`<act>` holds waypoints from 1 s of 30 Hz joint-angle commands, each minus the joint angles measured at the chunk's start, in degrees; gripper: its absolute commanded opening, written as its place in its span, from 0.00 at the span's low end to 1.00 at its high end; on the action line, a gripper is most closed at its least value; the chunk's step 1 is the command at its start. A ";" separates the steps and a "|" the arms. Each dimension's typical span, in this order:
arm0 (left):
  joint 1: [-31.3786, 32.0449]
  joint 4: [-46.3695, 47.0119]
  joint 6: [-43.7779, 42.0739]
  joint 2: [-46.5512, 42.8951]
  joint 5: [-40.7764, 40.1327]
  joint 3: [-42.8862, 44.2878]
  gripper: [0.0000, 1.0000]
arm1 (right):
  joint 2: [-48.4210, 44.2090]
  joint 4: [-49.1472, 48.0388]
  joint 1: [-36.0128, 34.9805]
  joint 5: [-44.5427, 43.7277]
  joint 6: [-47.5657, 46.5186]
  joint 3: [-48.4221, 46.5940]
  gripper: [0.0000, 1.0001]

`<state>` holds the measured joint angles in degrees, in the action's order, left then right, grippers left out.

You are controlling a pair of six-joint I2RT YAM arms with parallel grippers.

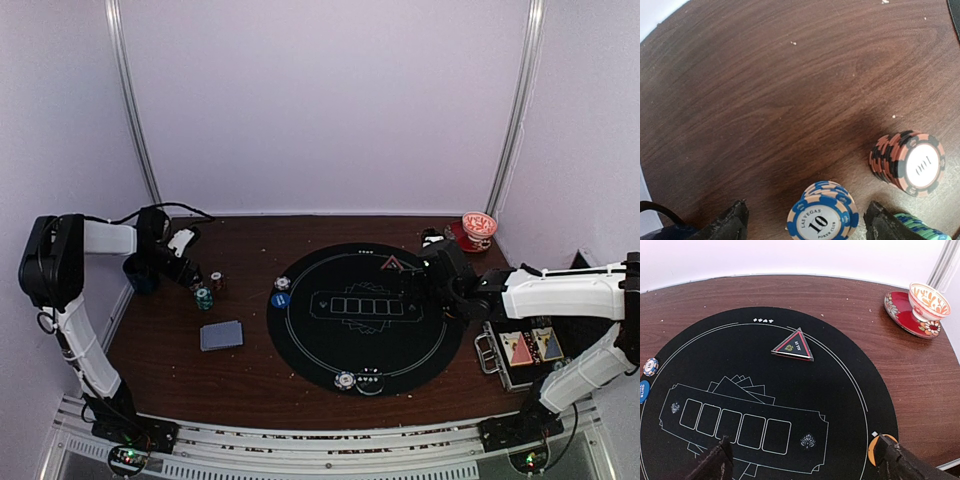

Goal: Distribute texas hold em gaming equipment
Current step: Pick up the pile of poker chips from the pile of poker chips.

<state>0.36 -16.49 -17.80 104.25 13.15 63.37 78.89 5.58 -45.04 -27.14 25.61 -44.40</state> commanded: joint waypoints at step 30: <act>-0.52 0.04 -1.20 1.22 4.00 -1.89 0.59 | -0.24 0.22 -0.24 -1.52 -0.52 -0.25 1.00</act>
<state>0.36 -16.80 -18.37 105.75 15.92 61.87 78.87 5.58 -45.04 -27.14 25.63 -44.40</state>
